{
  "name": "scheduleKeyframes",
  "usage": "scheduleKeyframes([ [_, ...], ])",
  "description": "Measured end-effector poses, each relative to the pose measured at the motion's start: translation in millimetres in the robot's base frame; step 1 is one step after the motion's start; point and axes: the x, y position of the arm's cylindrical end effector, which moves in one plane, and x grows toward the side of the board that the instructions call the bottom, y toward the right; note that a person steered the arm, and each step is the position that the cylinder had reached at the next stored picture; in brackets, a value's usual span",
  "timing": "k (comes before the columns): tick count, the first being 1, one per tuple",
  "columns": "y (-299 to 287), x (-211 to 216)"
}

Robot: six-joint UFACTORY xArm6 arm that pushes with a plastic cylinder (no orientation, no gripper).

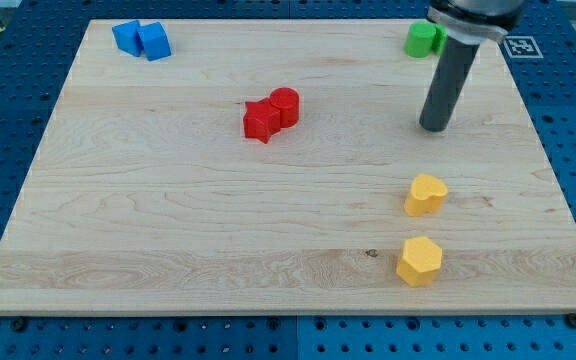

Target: Move the yellow heart to the right center

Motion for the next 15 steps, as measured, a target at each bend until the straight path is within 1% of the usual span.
scheduleKeyframes([
  [2, -46, 19],
  [3, -39, 42],
  [4, -2, 76],
  [5, -3, 113],
  [6, -67, 102],
  [7, -123, 76],
  [8, -99, 76],
  [9, -117, 76],
  [11, -232, 76],
  [12, -246, 76],
  [13, -244, 93],
  [14, -268, 104],
  [15, -323, 72],
])
